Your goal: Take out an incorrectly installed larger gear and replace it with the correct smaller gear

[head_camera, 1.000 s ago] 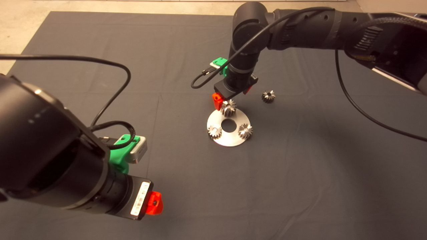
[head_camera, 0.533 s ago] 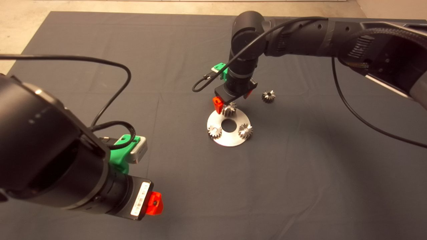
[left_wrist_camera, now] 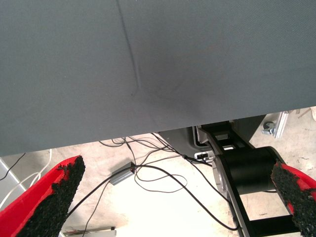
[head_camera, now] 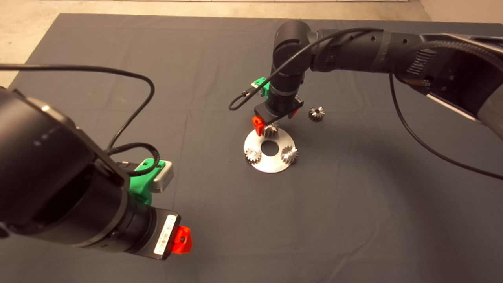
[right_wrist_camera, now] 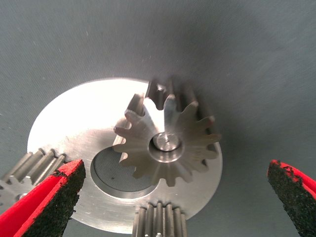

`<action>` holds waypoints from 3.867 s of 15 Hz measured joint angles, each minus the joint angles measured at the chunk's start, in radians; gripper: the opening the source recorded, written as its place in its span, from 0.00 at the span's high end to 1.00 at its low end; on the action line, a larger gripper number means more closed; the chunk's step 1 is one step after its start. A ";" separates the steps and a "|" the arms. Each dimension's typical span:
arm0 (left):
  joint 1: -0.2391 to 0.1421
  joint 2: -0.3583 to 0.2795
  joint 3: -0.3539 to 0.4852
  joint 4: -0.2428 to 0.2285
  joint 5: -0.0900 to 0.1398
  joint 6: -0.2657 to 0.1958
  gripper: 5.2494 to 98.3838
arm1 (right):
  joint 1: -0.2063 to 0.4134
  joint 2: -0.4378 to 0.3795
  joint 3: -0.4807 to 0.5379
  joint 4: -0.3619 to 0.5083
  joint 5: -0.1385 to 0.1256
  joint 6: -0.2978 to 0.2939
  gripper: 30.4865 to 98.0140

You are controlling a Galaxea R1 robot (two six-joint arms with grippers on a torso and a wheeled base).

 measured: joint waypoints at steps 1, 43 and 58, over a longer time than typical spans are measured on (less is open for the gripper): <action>0.000 0.000 0.000 0.000 0.000 0.000 0.00 | 0.000 0.000 0.000 -0.006 0.000 0.000 0.00; 0.000 0.000 0.000 0.000 0.000 0.000 0.00 | -0.033 0.036 -0.057 -0.087 0.024 -0.003 0.52; 0.000 0.000 0.000 0.000 0.000 0.000 0.00 | -0.033 0.036 -0.057 -0.086 0.030 -0.001 0.68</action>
